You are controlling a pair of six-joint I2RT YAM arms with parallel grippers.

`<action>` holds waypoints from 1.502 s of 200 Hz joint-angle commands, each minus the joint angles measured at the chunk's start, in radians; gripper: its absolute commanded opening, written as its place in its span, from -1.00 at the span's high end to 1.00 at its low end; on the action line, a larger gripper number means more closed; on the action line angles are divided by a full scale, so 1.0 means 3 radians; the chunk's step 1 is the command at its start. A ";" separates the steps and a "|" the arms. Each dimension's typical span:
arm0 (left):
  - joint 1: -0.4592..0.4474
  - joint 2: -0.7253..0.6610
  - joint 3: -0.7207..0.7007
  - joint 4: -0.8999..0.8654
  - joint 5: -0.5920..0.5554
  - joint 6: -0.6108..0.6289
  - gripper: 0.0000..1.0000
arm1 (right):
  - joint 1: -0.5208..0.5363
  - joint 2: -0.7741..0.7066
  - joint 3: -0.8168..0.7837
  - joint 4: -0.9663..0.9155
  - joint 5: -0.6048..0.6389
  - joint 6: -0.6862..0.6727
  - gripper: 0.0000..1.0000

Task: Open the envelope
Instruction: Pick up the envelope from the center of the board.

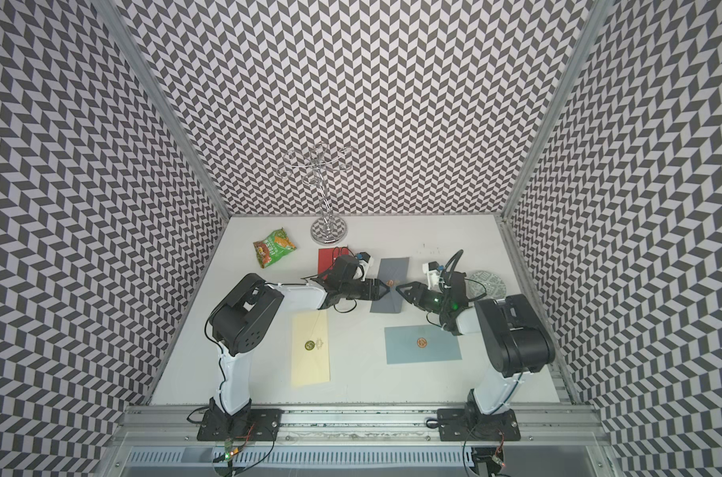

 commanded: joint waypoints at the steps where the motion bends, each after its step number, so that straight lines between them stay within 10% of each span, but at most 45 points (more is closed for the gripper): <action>1: -0.0062 0.0042 -0.0090 -0.0019 0.0201 -0.0060 -0.45 | 0.0025 0.0090 -0.0046 0.0412 -0.0085 0.0271 -0.13; 133: -0.0062 -0.0007 -0.0191 0.0095 0.0264 -0.0128 -0.45 | 0.0025 0.0594 -0.0338 0.1960 -0.0108 0.1356 -0.16; 253: -0.0067 -0.0029 -0.0211 0.0126 0.0280 -0.0154 -0.44 | 0.0026 0.0523 -0.0315 0.1732 -0.0022 0.1268 -0.19; 300: -0.0067 -0.0034 -0.0217 0.0120 0.0281 -0.0148 -0.43 | 0.0030 0.0430 -0.0109 0.0867 0.0074 0.0808 0.17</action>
